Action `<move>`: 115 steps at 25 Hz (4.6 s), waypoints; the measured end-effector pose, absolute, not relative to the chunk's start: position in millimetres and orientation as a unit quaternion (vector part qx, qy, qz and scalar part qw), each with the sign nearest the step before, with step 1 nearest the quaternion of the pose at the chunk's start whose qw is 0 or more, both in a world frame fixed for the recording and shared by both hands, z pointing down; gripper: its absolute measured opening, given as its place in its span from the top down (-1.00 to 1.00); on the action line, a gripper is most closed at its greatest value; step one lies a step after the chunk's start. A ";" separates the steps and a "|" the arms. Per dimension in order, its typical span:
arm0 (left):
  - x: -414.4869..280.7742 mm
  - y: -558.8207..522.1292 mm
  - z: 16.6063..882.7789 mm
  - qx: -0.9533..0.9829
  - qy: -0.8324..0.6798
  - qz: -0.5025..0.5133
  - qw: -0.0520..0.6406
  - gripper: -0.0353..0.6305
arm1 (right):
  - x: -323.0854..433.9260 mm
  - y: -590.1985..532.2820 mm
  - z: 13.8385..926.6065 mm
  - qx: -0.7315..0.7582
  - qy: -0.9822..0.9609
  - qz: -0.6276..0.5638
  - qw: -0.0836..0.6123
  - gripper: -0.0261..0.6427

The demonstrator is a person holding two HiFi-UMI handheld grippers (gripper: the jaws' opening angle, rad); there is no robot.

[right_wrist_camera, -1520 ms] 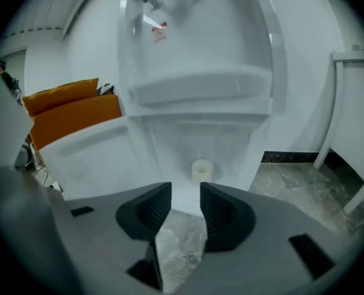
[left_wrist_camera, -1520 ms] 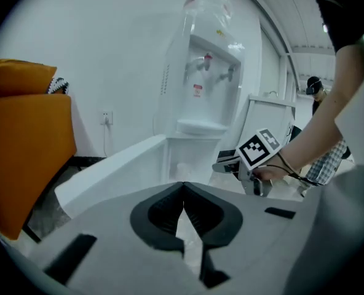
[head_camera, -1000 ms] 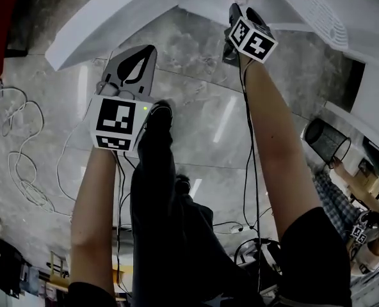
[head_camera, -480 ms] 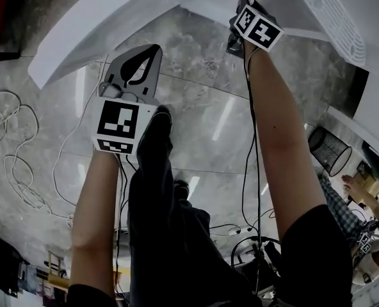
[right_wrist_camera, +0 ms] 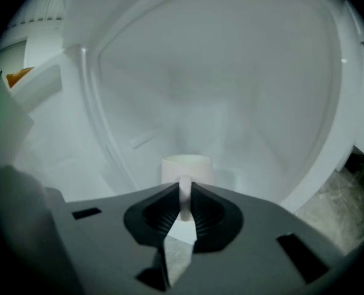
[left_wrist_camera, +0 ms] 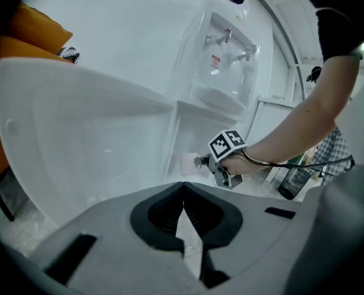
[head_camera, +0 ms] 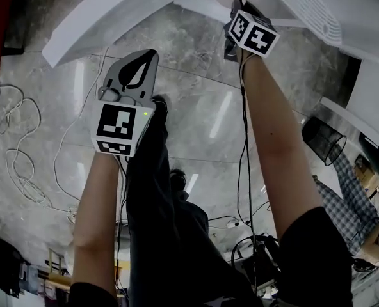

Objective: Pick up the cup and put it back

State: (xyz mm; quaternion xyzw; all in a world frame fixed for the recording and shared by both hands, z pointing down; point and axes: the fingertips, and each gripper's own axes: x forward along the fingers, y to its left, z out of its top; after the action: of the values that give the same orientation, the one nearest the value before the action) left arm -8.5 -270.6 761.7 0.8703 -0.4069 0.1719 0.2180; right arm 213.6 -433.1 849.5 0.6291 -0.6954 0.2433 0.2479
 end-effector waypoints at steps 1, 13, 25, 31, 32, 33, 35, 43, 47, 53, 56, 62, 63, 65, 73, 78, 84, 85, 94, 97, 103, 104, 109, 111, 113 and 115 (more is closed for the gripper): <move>-7.2 -266.4 754.5 0.870 -0.407 0.171 0.219 0.86 | 209.3 -425.7 843.3 0.624 -0.700 0.247 0.245 0.79; -13.1 -203.1 627.2 0.869 -0.434 0.143 0.189 0.86 | 174.7 -307.9 715.1 0.570 -0.751 0.258 0.210 0.79; -14.5 -74.4 423.1 0.860 -0.457 0.124 0.190 0.86 | 186.7 -139.0 483.9 0.532 -0.793 0.259 0.146 0.80; -4.5 -39.9 353.1 0.866 -0.452 0.109 0.183 0.86 | 195.3 -85.3 410.8 0.531 -0.804 0.222 0.152 0.80; -4.9 -34.4 347.1 0.866 -0.453 0.104 0.186 0.86 | 194.2 -76.8 403.3 0.530 -0.806 0.216 0.155 0.80; -5.7 -28.0 343.0 0.865 -0.454 0.101 0.189 0.86 | 192.2 -68.3 396.3 0.529 -0.807 0.213 0.155 0.80; -10.2 -11.5 338.0 0.864 -0.453 0.097 0.198 0.86 | 185.0 -49.1 384.7 0.530 -0.807 0.214 0.150 0.80; -47.5 89.3 309.2 0.879 -0.416 0.103 0.210 0.86 | 141.2 51.0 325.6 0.571 -0.786 0.202 0.123 0.80; -79.7 137.4 289.7 0.884 -0.405 0.109 0.205 0.86 | 115.0 109.1 289.3 0.586 -0.780 0.195 0.104 0.80; -113.7 197.5 245.7 0.891 -0.403 0.093 0.187 0.86 | 94.1 185.9 241.1 0.594 -0.779 0.175 0.100 0.80; -121.6 222.0 233.6 0.898 -0.395 0.094 0.172 0.86 | 90.1 212.3 224.6 0.606 -0.773 0.167 0.085 0.80; -113.9 273.6 212.4 0.921 -0.352 0.122 0.114 0.86 | 78.4 263.2 209.0 0.607 -0.773 0.170 0.076 0.80; -113.7 279.1 208.0 0.923 -0.348 0.121 0.110 0.86 | 76.0 268.9 206.0 0.607 -0.773 0.169 0.073 0.80; -113.2 288.4 202.5 0.927 -0.342 0.116 0.106 0.86 | 74.0 278.6 201.7 0.609 -0.773 0.166 0.072 0.80; -110.4 308.0 197.1 0.929 -0.337 0.110 0.101 0.86 | 80.3 297.2 190.9 0.611 -0.773 0.150 0.075 0.80; -115.1 307.3 198.2 0.929 -0.339 0.110 0.103 0.86 | 78.8 299.7 194.5 0.615 -0.770 0.152 0.074 0.80; -116.9 299.4 206.3 0.925 -0.342 0.118 0.113 0.86 | 77.1 294.8 202.9 0.611 -0.771 0.160 0.083 0.80; -115.7 297.2 207.4 0.925 -0.342 0.119 0.116 0.86 | 79.0 293.2 204.4 0.611 -0.771 0.162 0.084 0.80; -88.8 241.2 230.9 0.915 -0.352 0.141 0.141 0.86 | 114.5 240.5 242.4 0.600 -0.771 0.189 0.100 0.80; -71.1 205.4 247.3 0.907 -0.360 0.157 0.154 0.86 | 131.2 203.1 263.4 0.590 -0.773 0.204 0.112 0.80; -36.5 127.7 287.3 0.882 -0.401 0.175 0.177 0.86 | 171.9 121.4 308.9 0.570 -0.782 0.214 0.133 0.80; -33.1 114.2 292.8 0.876 -0.411 0.177 0.181 0.86 | 179.3 108.4 315.7 0.567 -0.783 0.215 0.137 0.80; -25.4 67.0 316.9 0.850 -0.452 0.185 0.200 0.86 | 208.5 54.3 352.9 0.547 -0.787 0.234 0.161 0.80; -24.6 46.2 329.3 0.845 -0.459 0.185 0.202 0.86 | 217.5 32.6 370.5 0.549 -0.784 0.238 0.167 0.80; -25.7 28.3 345.4 0.838 -0.469 0.186 0.207 0.86 | 223.3 12.5 390.2 0.552 -0.778 0.245 0.174 0.80; -25.6 15.8 365.5 0.830 -0.477 0.191 0.216 0.86 | 226.6 -3.9 412.4 0.556 -0.768 0.262 0.182 0.80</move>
State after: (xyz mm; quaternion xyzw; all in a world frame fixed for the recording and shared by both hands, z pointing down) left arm -25.6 15.8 365.5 0.8304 -0.4765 0.1912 0.2164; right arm 226.6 -3.9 412.4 0.5557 -0.7678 0.2615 0.1825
